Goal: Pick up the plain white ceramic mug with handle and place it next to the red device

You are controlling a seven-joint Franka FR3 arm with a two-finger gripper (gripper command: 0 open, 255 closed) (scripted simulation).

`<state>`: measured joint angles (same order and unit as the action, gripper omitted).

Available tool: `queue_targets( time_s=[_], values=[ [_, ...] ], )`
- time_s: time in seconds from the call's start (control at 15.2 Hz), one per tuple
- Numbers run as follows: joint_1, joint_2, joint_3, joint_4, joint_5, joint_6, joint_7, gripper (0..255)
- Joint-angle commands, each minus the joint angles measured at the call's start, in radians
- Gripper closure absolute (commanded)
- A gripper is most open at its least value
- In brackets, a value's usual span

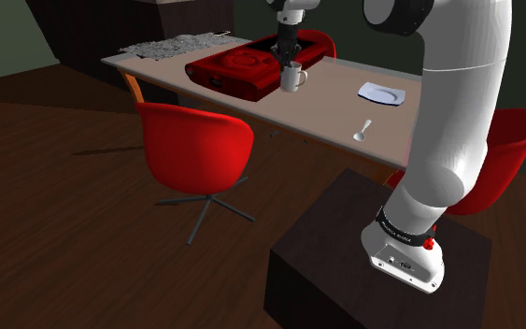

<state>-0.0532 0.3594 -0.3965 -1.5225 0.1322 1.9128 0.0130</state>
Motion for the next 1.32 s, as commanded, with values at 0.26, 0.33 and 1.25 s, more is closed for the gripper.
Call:
queue_targets(
  time_s=[0.26,0.33,1.25],
  values=[
    [0.0,0.013,0.003,-0.06,0.008,0.073,-0.007,255],
    [0.0,0.016,0.004,-0.069,0.009,0.085,-0.008,255],
    [0.0,0.024,0.006,-0.09,0.013,0.112,-0.01,0]
  ],
)
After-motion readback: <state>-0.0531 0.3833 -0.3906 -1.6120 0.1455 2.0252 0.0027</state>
